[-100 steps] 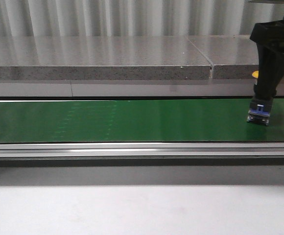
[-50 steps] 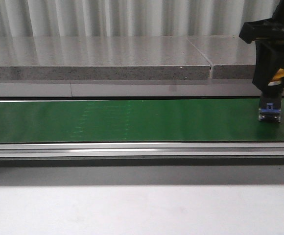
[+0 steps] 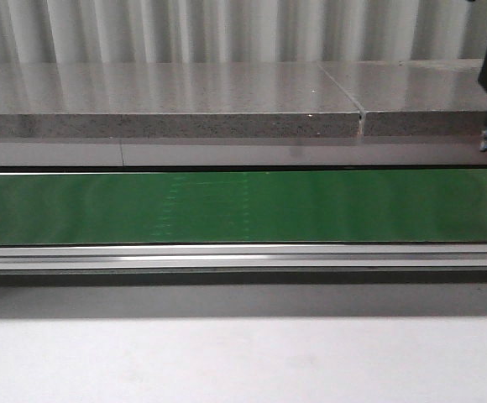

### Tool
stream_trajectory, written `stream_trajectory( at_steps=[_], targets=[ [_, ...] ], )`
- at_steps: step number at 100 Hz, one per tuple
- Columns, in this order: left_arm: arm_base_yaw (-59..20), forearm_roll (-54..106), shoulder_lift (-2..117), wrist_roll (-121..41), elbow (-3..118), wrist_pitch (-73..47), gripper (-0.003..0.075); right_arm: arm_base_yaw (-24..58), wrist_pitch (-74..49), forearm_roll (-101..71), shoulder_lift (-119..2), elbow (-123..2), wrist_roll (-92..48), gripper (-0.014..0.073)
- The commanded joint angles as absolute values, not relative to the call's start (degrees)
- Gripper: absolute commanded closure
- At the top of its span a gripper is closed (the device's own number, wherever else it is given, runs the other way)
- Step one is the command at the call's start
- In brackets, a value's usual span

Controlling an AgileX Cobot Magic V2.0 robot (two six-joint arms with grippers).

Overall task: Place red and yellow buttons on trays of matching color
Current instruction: 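Carry the yellow button into the yellow tray and open the right gripper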

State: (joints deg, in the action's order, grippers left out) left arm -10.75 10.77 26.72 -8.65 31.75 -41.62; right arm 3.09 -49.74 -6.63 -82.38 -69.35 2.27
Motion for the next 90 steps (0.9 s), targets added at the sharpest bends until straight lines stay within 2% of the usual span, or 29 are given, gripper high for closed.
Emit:
stream_trajectory(
  at_steps=[1,41,60,90],
  targets=[
    [-11.13,11.46,26.85,-8.72,33.29,-37.86,0.0740,0.03,-49.13,-6.49,-78.56,-71.14,3.98,0.0314],
    [-11.13,11.46,26.85,-8.72,33.29,-37.86,0.0740,-19.96,-51.39,-6.49,-75.98,-71.01,5.61,0.0314],
    [-11.13,11.46,26.85,-8.72,33.29,-37.86,0.0740,-29.19,-48.70,-6.44,-75.98,-69.30,6.15,0.0314],
    [-11.13,11.46,26.85,-8.72,33.29,-37.86,0.0740,-38.08,-41.57,-6.44,-77.94,-64.76,8.73,0.0314]
  ],
)
